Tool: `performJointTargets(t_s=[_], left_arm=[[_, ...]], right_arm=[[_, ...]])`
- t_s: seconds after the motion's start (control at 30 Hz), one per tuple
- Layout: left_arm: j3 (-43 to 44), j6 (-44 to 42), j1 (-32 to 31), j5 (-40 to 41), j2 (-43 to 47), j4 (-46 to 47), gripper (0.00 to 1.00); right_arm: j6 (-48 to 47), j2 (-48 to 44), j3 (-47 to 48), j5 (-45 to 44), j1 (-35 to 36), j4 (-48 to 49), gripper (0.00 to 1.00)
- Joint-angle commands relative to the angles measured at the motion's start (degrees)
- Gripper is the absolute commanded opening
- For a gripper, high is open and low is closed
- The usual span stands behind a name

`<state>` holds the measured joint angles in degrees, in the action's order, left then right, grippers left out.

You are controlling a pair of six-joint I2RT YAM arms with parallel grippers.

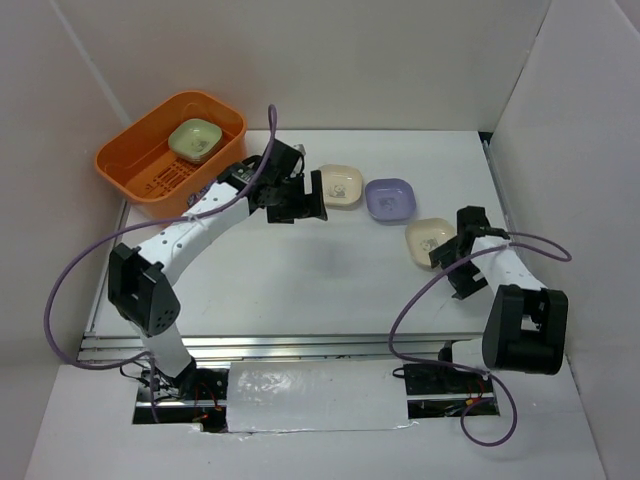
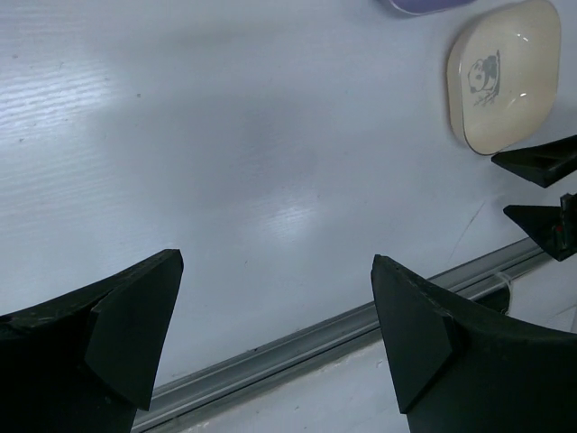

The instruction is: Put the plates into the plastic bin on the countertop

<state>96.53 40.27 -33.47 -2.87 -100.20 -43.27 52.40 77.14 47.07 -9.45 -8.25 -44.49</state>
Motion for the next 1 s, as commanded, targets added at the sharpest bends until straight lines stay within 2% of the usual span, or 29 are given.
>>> performJointTargets(t_s=[0.0,0.13,0.23,0.47,0.6,0.73,0.8,0.9,0.97], left_arm=[[-2.7,-2.3,0.6,0.7,5.4,0.1,0.99],[-6.3,-4.0,1.0,0.2,8.6,0.8,0.99],[-7.8,-4.7,1.0,0.0,10.2,0.4,0.99],[-13.2,-4.8,2.7,-0.6,13.8,1.7,0.99],[-13.4,-5.2,3.5,-1.3,13.7,1.7,0.99],[-11.5,-6.3,4.0,-1.2,12.8,0.2,0.99],[-10.8,-6.9,4.3,-1.1,12.9,-0.5,0.99],[-11.5,-7.0,5.2,-1.0,13.6,-0.2,0.99],[-12.2,-7.2,5.9,-1.8,13.7,-0.1,0.99]], right_arm=[[3.6,1.1,-3.5,-3.2,-0.5,7.8,0.98],[4.8,1.5,-4.4,-3.9,-1.2,13.0,0.97],[5.7,0.3,-4.4,-3.4,-1.8,13.5,0.96],[7.4,-9.9,-5.3,-1.5,-1.9,12.7,0.97],[8.1,-5.1,-3.7,0.1,-2.1,15.5,0.97],[9.3,6.8,1.1,-0.1,-2.2,14.8,0.95],[9.8,8.9,1.5,-0.6,-2.1,14.6,0.94],[10.0,8.7,0.7,-1.1,-2.3,17.1,0.88],[9.7,9.5,1.2,-1.3,-2.7,17.0,0.77]])
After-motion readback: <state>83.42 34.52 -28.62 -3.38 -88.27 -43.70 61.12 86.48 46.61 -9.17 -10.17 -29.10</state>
